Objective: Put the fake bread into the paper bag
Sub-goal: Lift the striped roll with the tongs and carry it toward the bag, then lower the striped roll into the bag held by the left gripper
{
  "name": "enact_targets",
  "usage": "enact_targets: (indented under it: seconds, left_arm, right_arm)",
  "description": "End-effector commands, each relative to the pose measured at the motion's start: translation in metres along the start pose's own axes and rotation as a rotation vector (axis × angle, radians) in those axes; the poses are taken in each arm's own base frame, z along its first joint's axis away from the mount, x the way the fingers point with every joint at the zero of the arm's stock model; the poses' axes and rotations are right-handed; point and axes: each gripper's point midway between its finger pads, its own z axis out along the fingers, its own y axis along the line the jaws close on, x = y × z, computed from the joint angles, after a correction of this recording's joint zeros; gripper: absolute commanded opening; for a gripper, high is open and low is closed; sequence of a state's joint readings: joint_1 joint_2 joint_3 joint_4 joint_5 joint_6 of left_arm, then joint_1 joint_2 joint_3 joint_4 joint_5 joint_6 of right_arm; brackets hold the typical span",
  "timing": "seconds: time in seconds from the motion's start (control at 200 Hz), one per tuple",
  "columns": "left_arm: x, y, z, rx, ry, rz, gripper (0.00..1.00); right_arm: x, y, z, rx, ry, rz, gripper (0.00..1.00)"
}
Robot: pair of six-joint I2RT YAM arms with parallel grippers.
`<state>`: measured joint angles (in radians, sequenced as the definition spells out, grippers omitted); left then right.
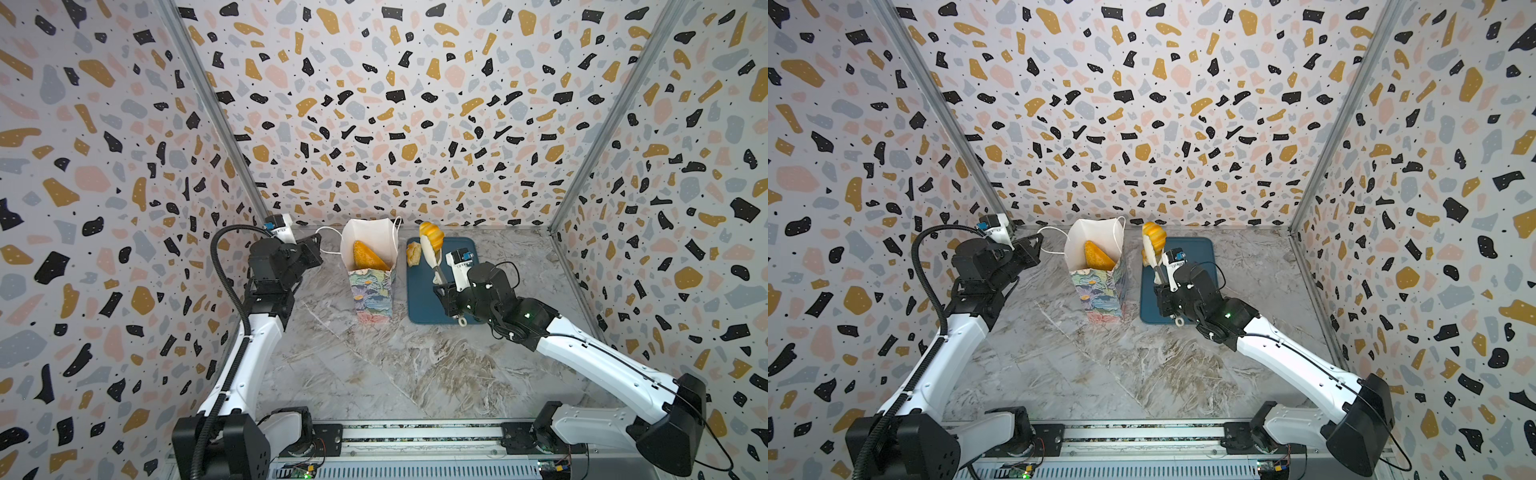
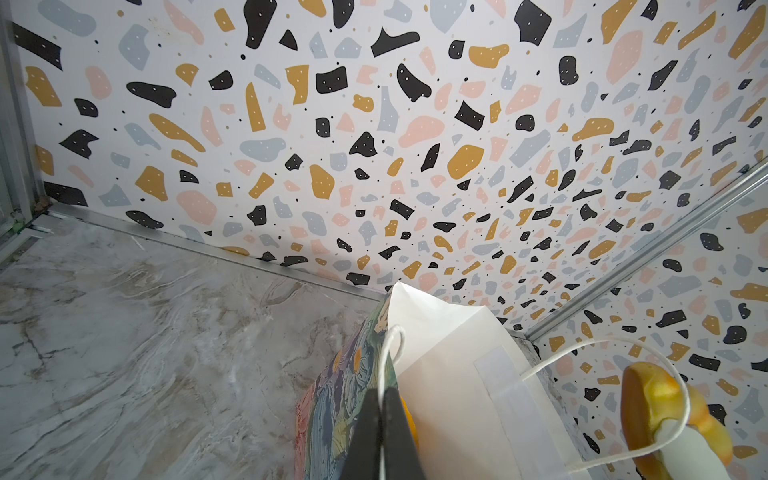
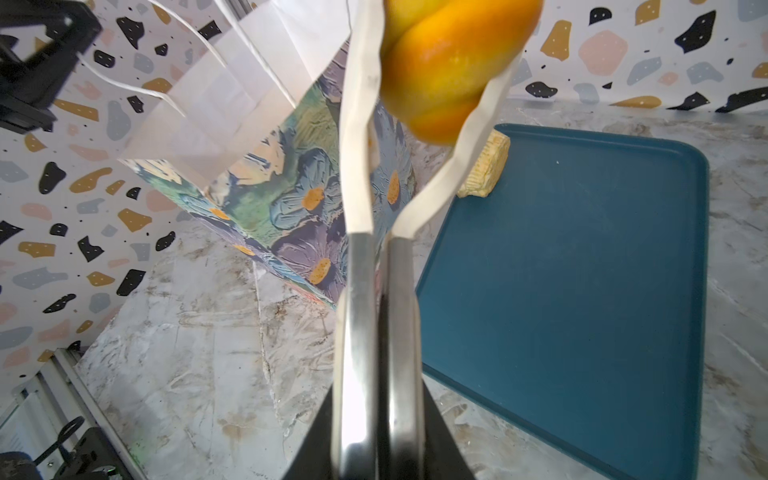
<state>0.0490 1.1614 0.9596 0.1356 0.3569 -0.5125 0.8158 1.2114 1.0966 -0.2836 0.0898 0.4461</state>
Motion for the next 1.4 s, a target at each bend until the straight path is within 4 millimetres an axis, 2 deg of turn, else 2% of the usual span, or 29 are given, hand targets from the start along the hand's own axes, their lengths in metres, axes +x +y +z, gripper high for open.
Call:
enact_targets:
  seconds: [0.0, 0.466, 0.766, 1.051, 1.392]
  left_arm:
    - [-0.007, -0.008, -0.002, 0.027, -0.034, 0.026, 0.00]
    - [-0.005, -0.007, 0.001, 0.034, -0.027, 0.013, 0.00]
    - [-0.004, -0.007, 0.002, 0.033, -0.026, 0.012, 0.00]
    - [-0.005, -0.008, 0.001, 0.036, -0.028, 0.011, 0.00]
    - [-0.005, -0.007, 0.001, 0.033, -0.027, 0.014, 0.00]
  right_arm:
    - [-0.038, 0.013, -0.019, -0.029, -0.112, 0.016, 0.21]
    - [-0.062, 0.047, -0.030, -0.091, -0.175, -0.016, 0.19]
    - [-0.070, 0.070, -0.033, -0.128, -0.199, -0.050, 0.19]
    - [-0.079, 0.105, -0.034, -0.178, -0.207, -0.089, 0.19]
    - [-0.070, 0.134, -0.007, -0.187, -0.140, -0.164, 0.19]
